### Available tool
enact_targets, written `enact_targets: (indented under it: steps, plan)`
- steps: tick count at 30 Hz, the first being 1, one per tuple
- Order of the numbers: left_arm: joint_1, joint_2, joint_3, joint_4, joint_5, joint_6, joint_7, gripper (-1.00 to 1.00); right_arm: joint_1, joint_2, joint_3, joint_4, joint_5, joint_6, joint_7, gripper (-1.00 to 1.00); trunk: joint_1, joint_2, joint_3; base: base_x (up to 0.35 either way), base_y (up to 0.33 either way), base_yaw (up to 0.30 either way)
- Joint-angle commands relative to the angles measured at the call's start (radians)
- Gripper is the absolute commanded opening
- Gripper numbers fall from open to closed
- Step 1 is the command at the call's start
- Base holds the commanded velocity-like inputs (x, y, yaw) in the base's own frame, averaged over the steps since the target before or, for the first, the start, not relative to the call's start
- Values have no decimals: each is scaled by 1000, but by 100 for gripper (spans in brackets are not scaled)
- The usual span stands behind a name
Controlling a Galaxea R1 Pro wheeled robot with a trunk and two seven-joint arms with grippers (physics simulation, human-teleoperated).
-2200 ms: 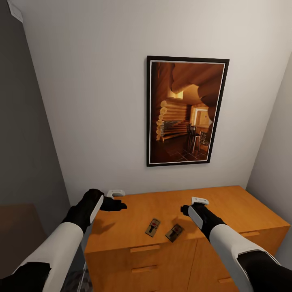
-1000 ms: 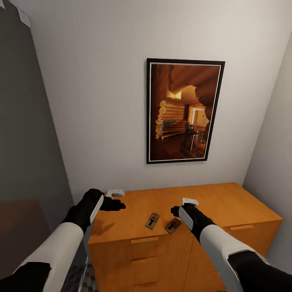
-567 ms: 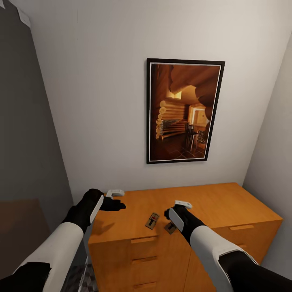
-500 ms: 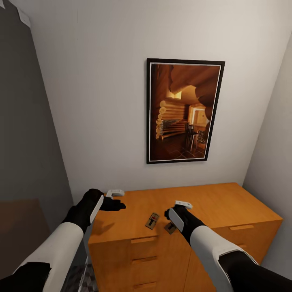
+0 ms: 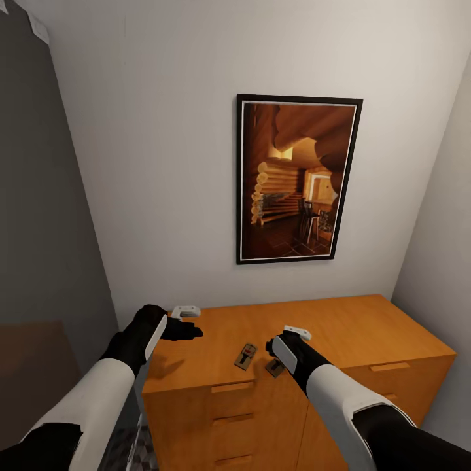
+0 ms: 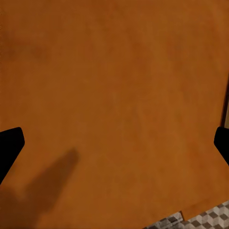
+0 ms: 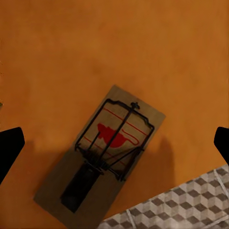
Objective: Take the four mousetraps from the cabinet in the bathroom and place them on the bathroom floor. Make sure all four end up on the same floor surface, and ensure that at least two of them are either under or directly next to the same bathroom sink.
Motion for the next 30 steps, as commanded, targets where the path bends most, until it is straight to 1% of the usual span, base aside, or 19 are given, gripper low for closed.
enact_targets:
  steps: [1,9,15,20,24,29,30]
  plan:
    - [0,0,-1,-1,-4,4,-4,100,0,0,4,-1,-3,6,-6,100,0,-1,-1,0,0,0]
    - [0,0,-1,-1,-4,4,-4,100,1,0,4,-1,-20,2,-7,100,0,-1,-1,0,0,0]
    - [0,0,0,-1,-4,4,-4,100,0,0,3,-1,-23,1,-4,100,0,-1,-1,0,0,0]
    - [0,-1,0,-1,-4,4,-4,100,1,0,2,-1,-24,-1,13,100,0,-1,-1,0,0,0]
    - [0,0,0,-1,-5,4,-4,100,2,0,2,6,-25,-5,51,100,0,-1,-1,0,0,0]
    - [0,0,1,-1,-5,4,-4,100,1,0,3,42,-25,-9,111,100,0,-1,-1,0,0,0]
    - [0,0,1,-1,-5,4,-4,100,1,0,3,42,-25,-9,111,100,0,-1,-1,0,0,0]
